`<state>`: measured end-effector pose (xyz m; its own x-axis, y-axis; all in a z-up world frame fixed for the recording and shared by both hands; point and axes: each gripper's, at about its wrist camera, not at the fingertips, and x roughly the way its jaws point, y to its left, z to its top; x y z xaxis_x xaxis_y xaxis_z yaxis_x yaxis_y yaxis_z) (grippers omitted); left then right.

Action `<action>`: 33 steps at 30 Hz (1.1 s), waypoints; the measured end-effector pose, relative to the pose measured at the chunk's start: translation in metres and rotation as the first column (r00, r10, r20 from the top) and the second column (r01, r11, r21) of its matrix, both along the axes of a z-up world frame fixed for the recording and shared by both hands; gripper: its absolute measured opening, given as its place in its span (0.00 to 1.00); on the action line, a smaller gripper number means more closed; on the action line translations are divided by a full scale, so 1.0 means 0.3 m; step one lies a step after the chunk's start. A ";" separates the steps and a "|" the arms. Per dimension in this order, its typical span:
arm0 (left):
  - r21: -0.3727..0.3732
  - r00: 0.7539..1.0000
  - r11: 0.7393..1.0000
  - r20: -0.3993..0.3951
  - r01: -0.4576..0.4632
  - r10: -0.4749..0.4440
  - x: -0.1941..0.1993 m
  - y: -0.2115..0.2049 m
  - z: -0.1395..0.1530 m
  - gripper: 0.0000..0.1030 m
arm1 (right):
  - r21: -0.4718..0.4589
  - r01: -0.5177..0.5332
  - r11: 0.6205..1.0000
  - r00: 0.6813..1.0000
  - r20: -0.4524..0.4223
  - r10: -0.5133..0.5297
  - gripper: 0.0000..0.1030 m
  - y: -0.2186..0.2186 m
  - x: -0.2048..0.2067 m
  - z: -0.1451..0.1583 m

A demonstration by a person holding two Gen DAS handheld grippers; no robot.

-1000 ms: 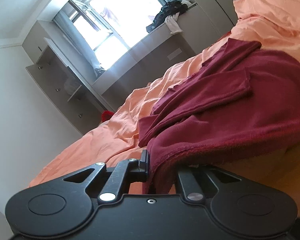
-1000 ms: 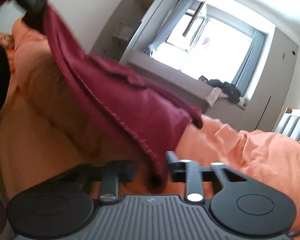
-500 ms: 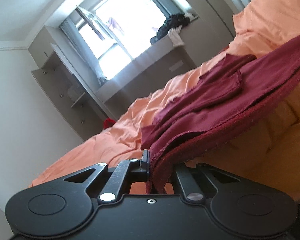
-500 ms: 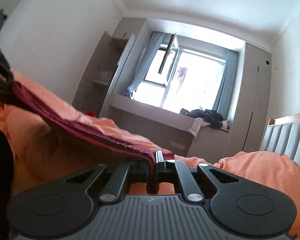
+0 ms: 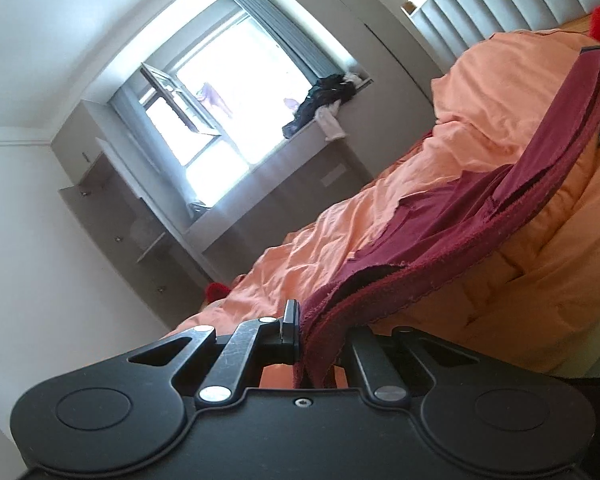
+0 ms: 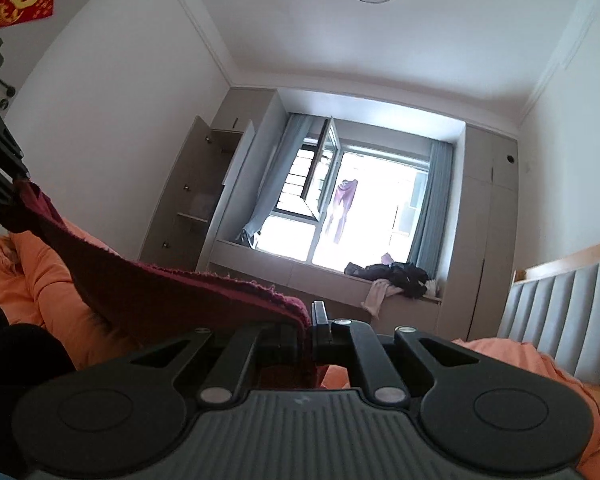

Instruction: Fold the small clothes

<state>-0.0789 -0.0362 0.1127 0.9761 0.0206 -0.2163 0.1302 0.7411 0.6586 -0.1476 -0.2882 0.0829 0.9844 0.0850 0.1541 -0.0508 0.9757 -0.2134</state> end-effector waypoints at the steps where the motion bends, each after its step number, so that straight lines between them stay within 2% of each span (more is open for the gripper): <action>1: -0.004 1.000 1.000 -0.009 0.001 -0.001 0.014 -0.005 0.004 0.04 | 0.007 0.003 1.000 1.000 -0.006 -0.003 0.06 -0.008 0.009 0.003; 5: -0.030 0.998 1.000 -0.063 0.001 -0.003 0.113 -0.011 0.037 0.04 | 0.018 -0.003 1.000 0.999 -0.036 0.004 0.06 -0.031 0.092 0.031; 9: -0.046 0.993 0.999 -0.118 -0.005 -0.001 0.257 -0.009 0.081 0.04 | 0.026 -0.021 0.999 0.998 -0.056 0.022 0.06 -0.059 0.251 0.084; 16: -0.034 0.975 0.999 -0.218 -0.041 0.032 0.605 0.013 0.119 0.05 | 0.043 -0.056 0.998 0.987 -0.148 0.062 0.06 -0.114 0.669 0.144; 21: -0.011 0.951 0.997 -0.303 -0.073 0.066 0.883 0.023 0.084 0.06 | -0.033 -0.059 0.998 0.977 -0.209 0.051 0.06 -0.074 0.965 0.127; 26: 0.011 0.916 0.993 -0.385 -0.120 0.115 1.123 0.054 0.022 0.09 | -0.065 -0.073 0.995 0.957 -0.284 0.052 0.06 -0.027 1.211 0.065; 29: -0.007 0.889 0.990 -0.441 -0.139 0.122 1.238 0.097 -0.006 0.12 | -0.048 -0.081 0.996 0.936 -0.346 0.060 0.06 -0.008 1.330 0.010; 33: -0.072 0.852 0.985 -0.514 -0.155 0.097 1.336 0.164 -0.029 0.13 | -0.002 -0.089 0.996 0.904 -0.420 0.080 0.06 0.000 1.437 -0.070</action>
<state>0.3218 0.0131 0.1040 0.7209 0.0842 -0.6879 0.3248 0.8357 0.4428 0.2835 -0.2881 0.0620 0.9468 0.1693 -0.2735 -0.2219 0.9594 -0.1743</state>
